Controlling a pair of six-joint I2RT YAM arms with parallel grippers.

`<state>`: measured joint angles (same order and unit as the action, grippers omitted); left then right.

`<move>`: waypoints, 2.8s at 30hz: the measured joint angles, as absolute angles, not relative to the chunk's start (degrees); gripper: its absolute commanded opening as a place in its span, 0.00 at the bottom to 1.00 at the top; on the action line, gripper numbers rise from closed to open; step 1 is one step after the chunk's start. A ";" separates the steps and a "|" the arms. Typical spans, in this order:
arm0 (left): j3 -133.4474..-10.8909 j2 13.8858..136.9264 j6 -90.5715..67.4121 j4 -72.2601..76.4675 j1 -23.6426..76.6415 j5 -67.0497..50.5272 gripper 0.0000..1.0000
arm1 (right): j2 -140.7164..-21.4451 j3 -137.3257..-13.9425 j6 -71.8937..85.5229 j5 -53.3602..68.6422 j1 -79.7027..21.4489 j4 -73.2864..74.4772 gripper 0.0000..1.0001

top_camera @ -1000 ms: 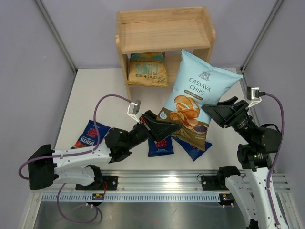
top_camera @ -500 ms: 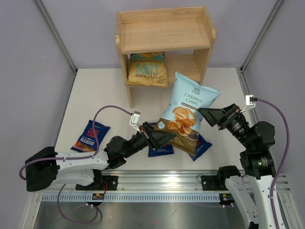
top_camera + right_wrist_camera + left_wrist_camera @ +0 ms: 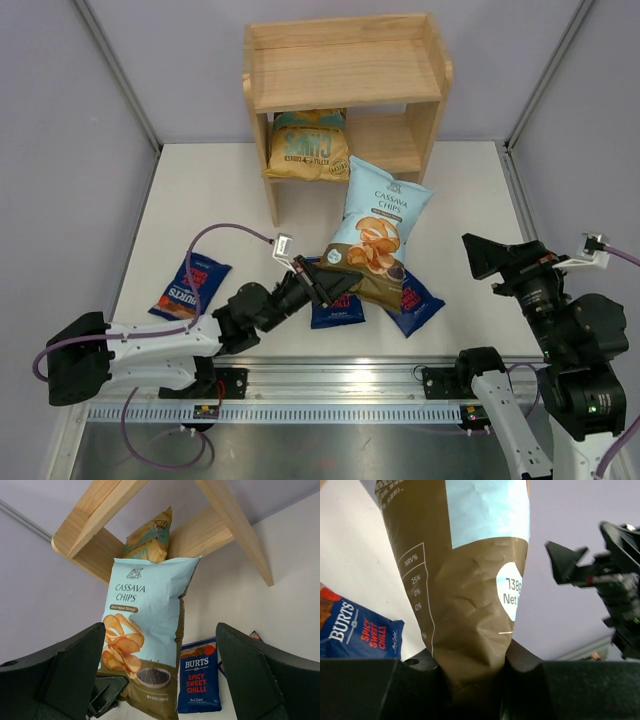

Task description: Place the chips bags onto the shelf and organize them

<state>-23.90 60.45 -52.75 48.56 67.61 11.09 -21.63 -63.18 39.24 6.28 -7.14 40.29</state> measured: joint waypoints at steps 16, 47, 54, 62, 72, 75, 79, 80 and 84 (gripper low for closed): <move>-43.07 69.56 -58.89 35.38 56.75 12.60 0.02 | -19.31 -71.48 37.91 2.44 -7.14 48.07 1.00; -77.10 103.85 -66.81 29.28 42.02 13.72 0.08 | -15.75 -76.36 38.19 6.76 -7.14 46.70 0.99; -88.03 111.09 -65.14 22.02 41.56 12.40 0.11 | -15.40 -75.22 40.47 10.66 -7.14 44.71 1.00; -96.90 114.76 -64.82 12.38 41.54 9.91 0.12 | -15.05 -75.11 41.41 11.70 -7.14 44.64 1.00; -99.81 116.86 -66.13 8.25 40.64 6.48 0.49 | -15.00 -75.18 41.82 11.77 -7.14 44.64 0.99; -100.01 116.81 -65.21 5.80 40.77 6.35 0.61 | -15.00 -75.20 41.82 11.81 -7.14 44.64 0.99; -100.05 115.61 -63.29 1.69 41.15 6.66 0.71 | -15.00 -74.85 41.78 12.19 -7.14 44.47 1.00; -100.03 114.96 -62.83 0.60 41.30 6.87 0.72 | -15.09 -74.78 41.65 12.34 -7.14 44.49 0.99; -99.26 110.59 -61.21 -3.20 41.69 8.05 0.77 | -17.34 -76.27 39.51 14.52 -7.14 45.98 0.99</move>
<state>-99.26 110.59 -61.21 -3.20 41.69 8.05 -17.34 -76.27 39.51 14.52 -7.14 45.98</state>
